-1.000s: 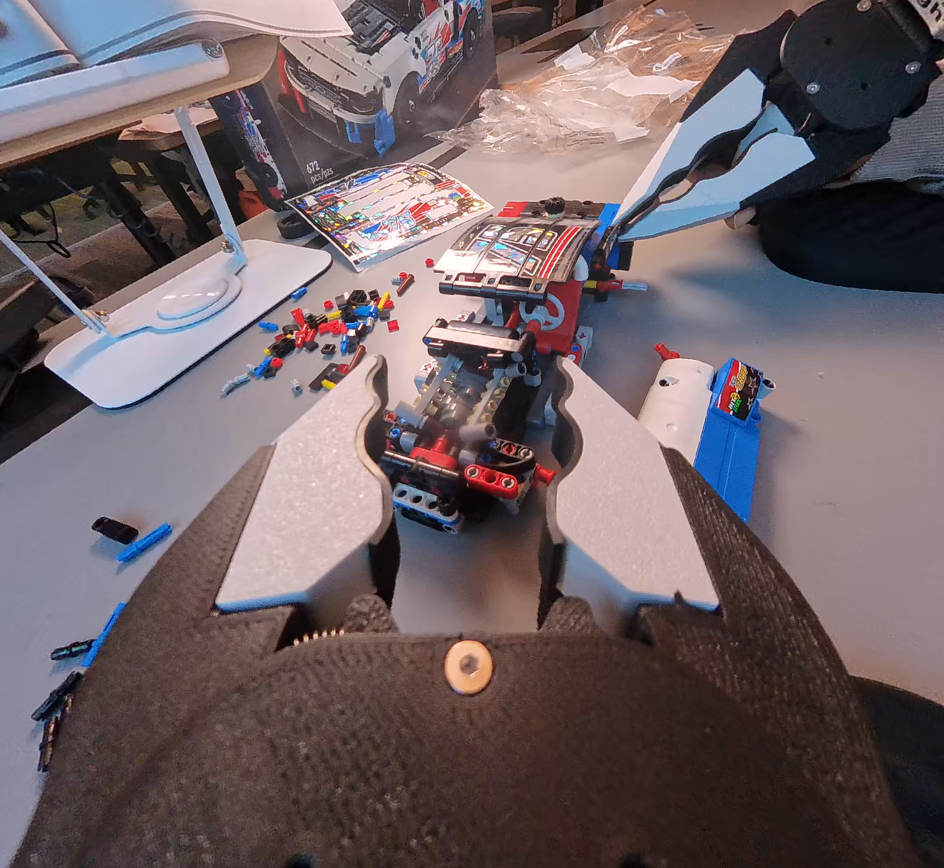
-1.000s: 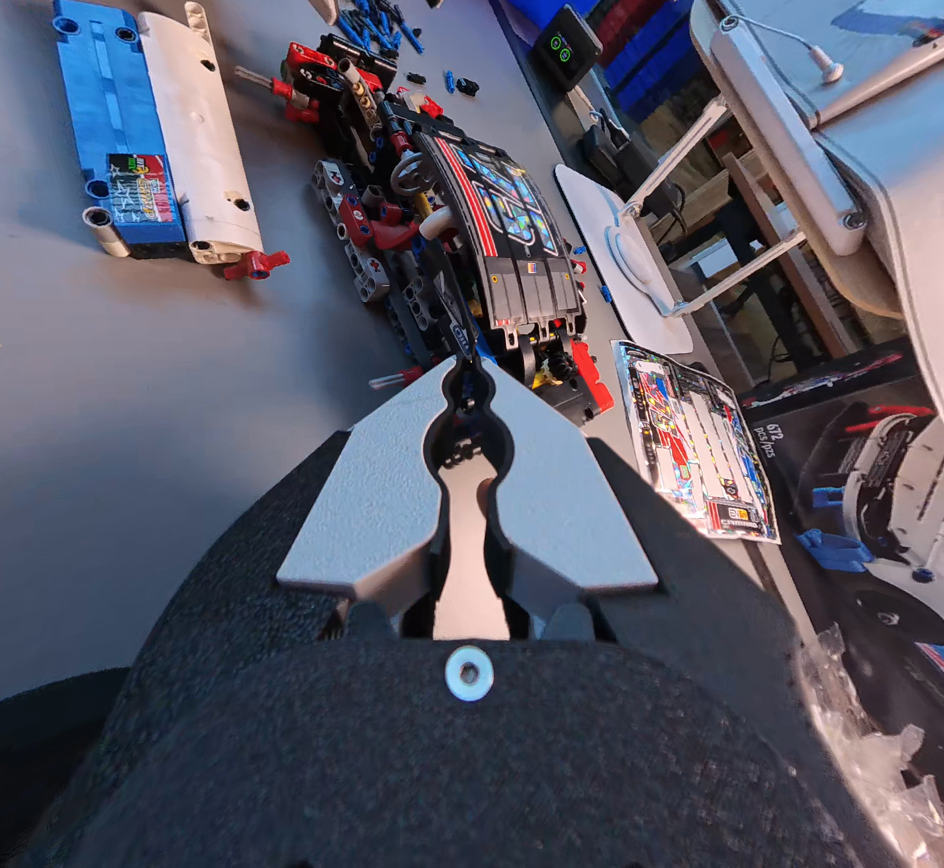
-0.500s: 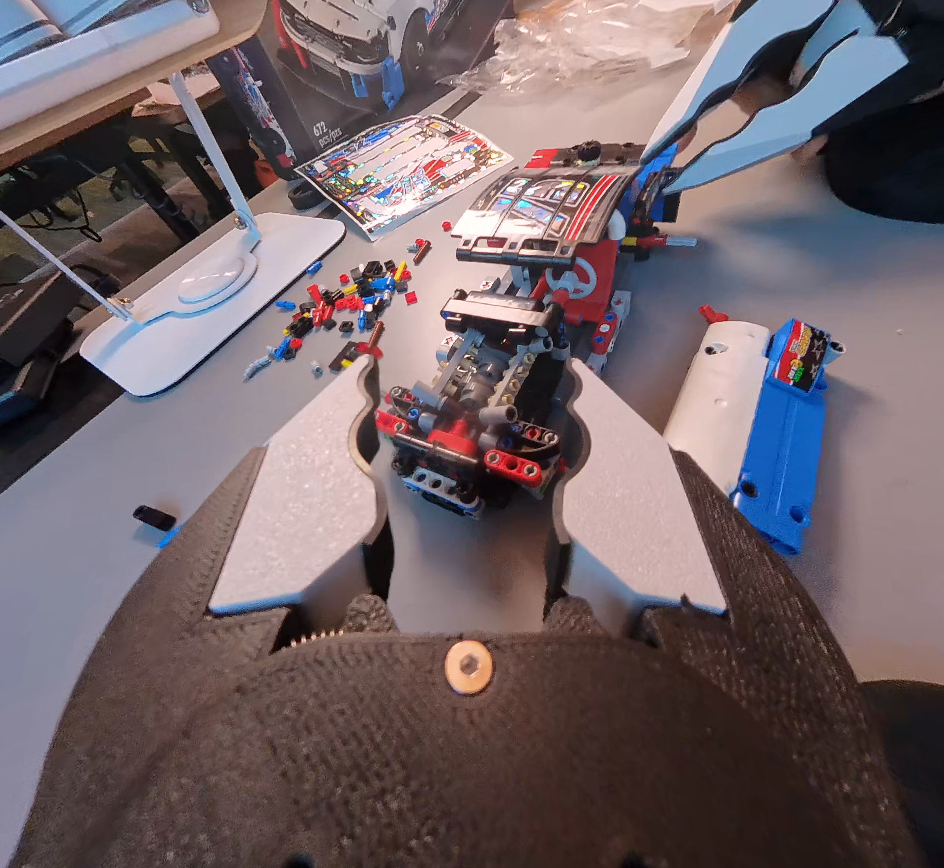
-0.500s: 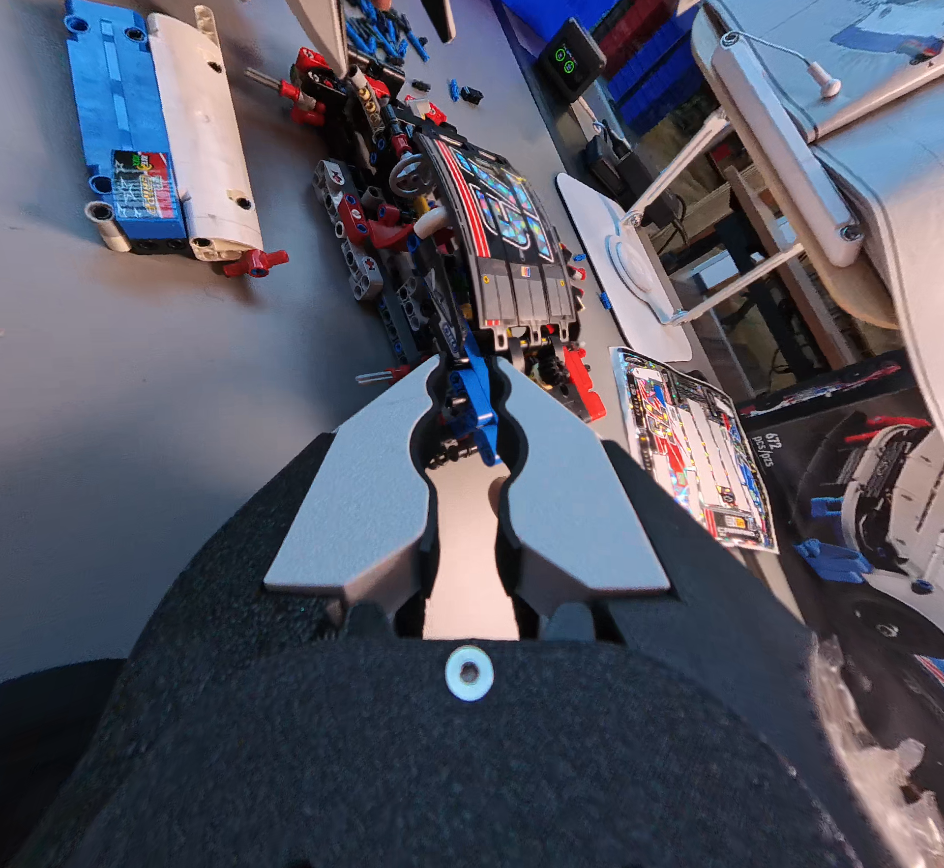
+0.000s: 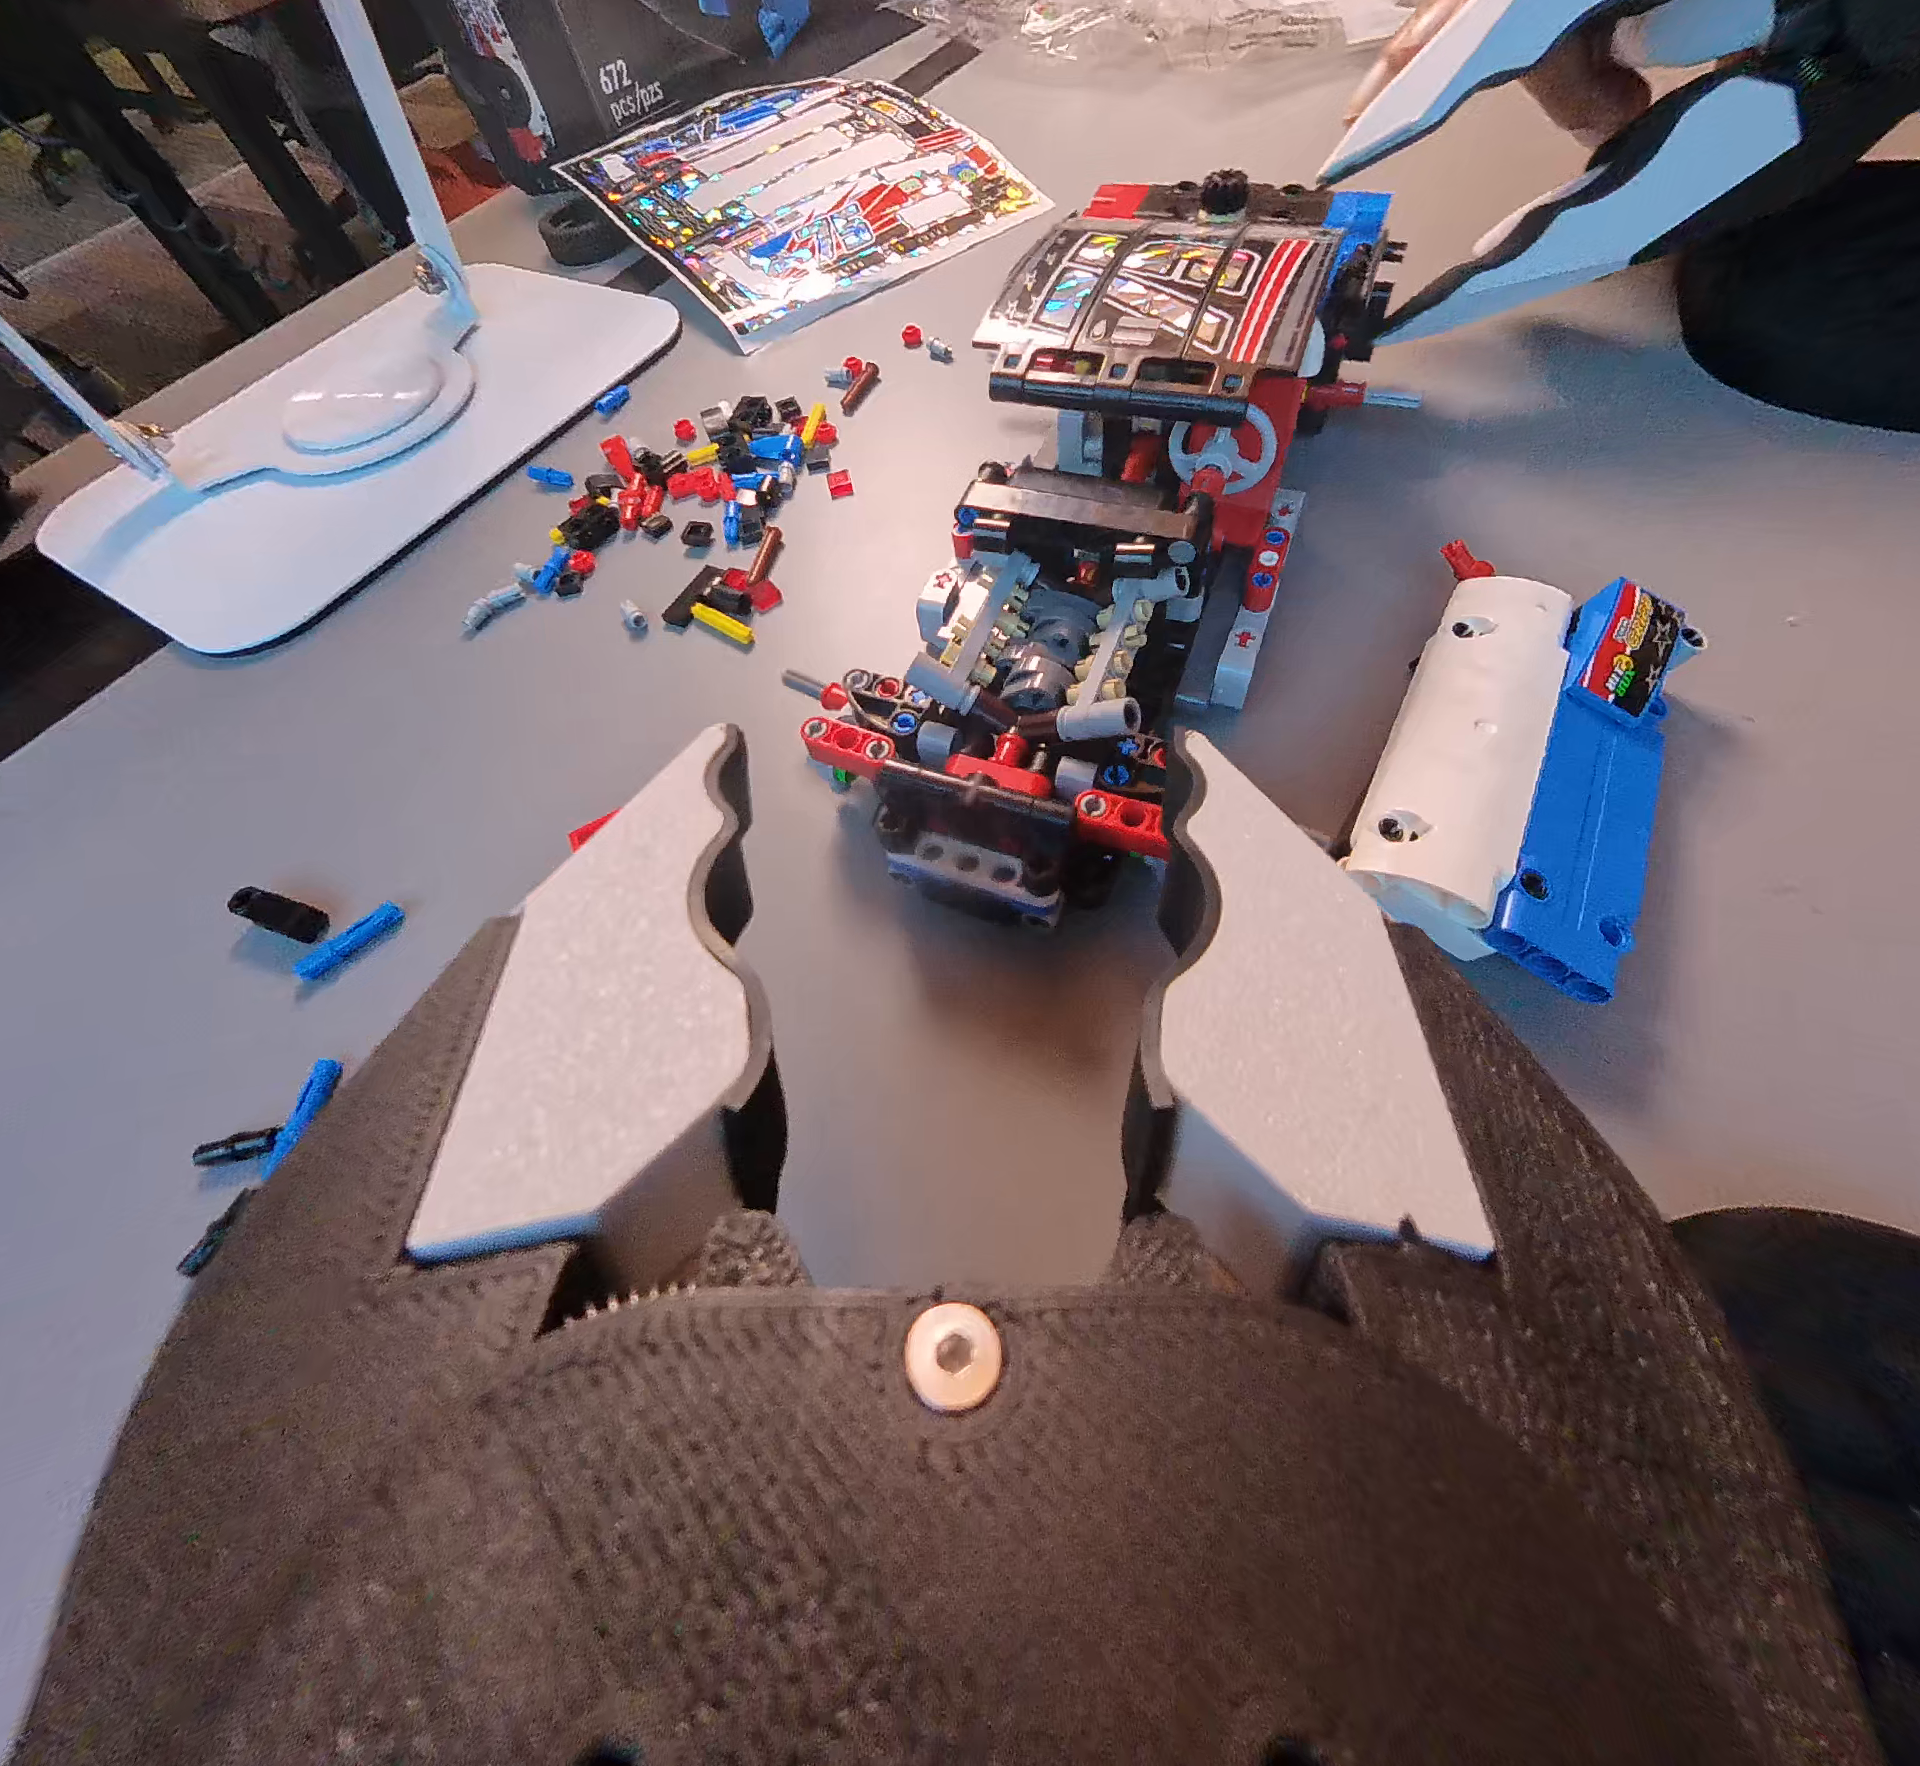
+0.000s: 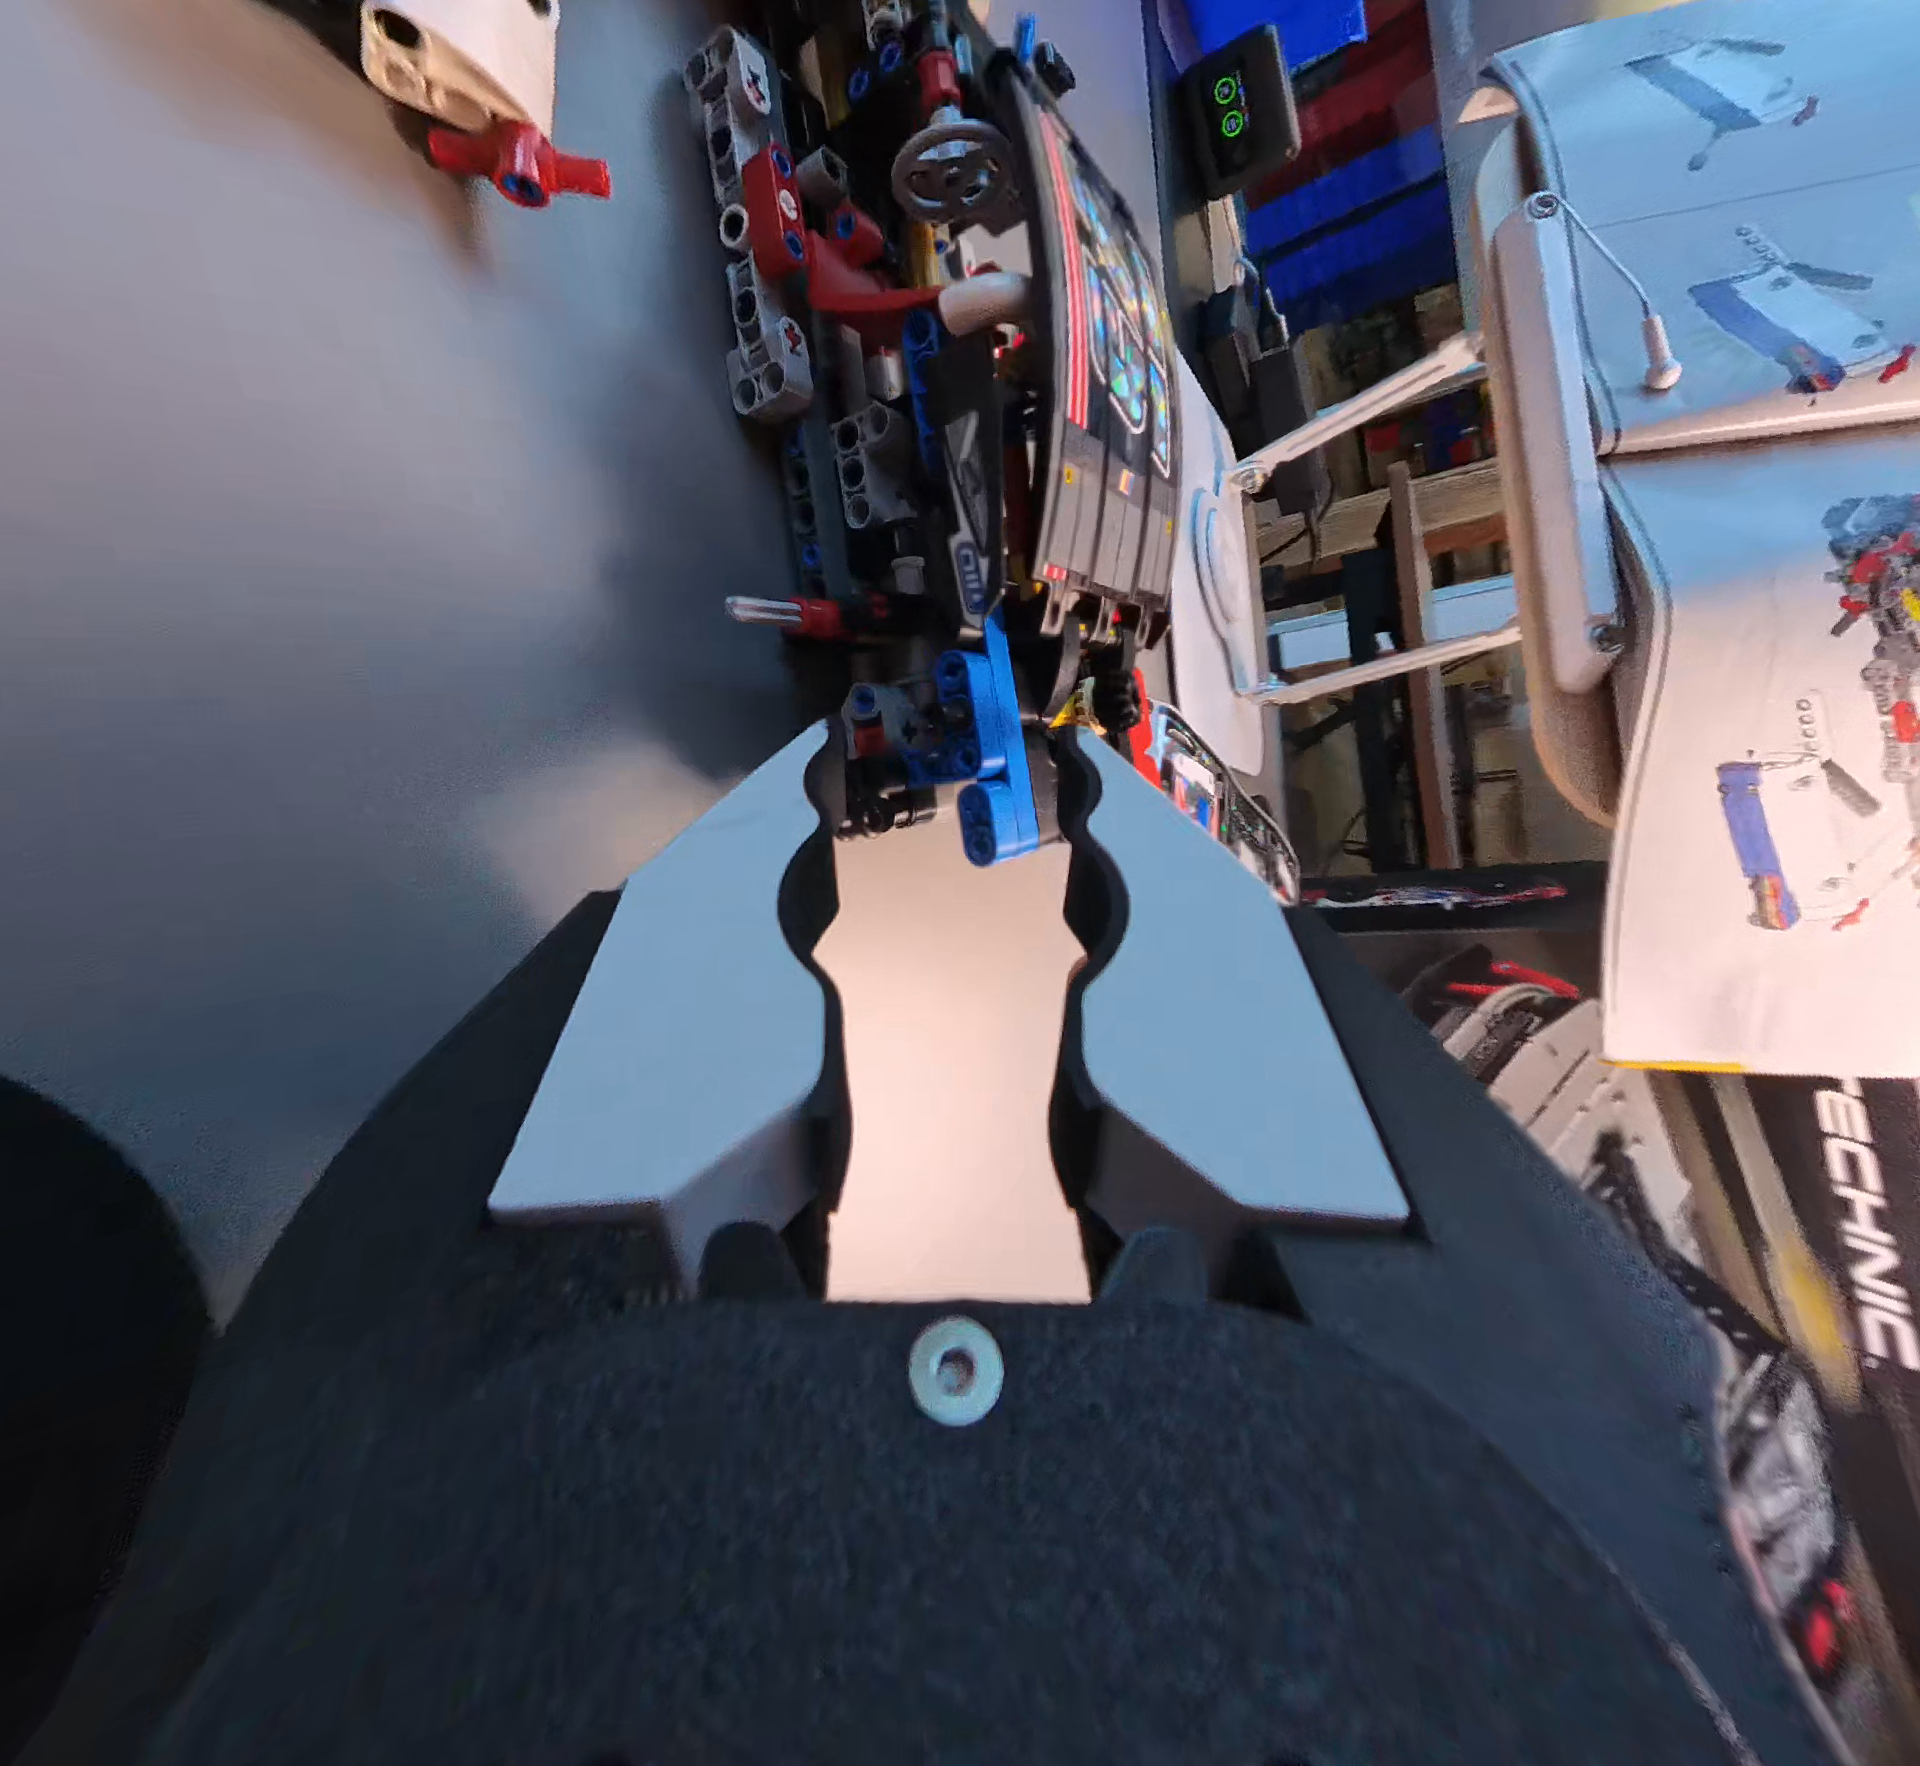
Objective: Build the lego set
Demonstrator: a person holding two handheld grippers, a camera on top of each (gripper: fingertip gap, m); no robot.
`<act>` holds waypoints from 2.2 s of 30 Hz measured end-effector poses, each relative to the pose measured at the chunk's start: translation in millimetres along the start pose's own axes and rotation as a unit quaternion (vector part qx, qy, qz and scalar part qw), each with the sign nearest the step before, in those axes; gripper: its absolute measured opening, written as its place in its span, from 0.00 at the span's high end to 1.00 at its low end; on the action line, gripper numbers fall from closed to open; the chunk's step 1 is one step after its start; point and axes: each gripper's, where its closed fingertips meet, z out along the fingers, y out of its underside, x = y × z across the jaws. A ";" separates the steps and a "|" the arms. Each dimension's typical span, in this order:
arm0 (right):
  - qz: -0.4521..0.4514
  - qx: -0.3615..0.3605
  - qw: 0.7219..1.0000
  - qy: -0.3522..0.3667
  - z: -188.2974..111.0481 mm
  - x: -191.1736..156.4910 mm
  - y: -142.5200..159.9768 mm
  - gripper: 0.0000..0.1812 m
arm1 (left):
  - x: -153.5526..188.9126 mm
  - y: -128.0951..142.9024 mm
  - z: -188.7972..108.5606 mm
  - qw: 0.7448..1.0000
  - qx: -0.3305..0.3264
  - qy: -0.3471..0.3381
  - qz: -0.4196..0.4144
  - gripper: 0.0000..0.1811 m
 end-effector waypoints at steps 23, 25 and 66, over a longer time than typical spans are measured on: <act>0.260 -0.058 0.916 -0.300 9.1 70.1 -4.5 0.93 | 14.5 -11.1 10.1 0.999 0.021 0.012 0.048 0.58; 0.257 -0.058 0.914 -0.307 9.4 70.1 -5.8 0.93 | 11.1 -11.4 13.3 0.998 0.019 0.001 0.059 0.60; 0.342 -0.080 0.902 -0.250 30.6 82.7 -40.3 0.94 | 5.2 -13.7 19.4 0.994 0.011 -0.015 0.107 0.78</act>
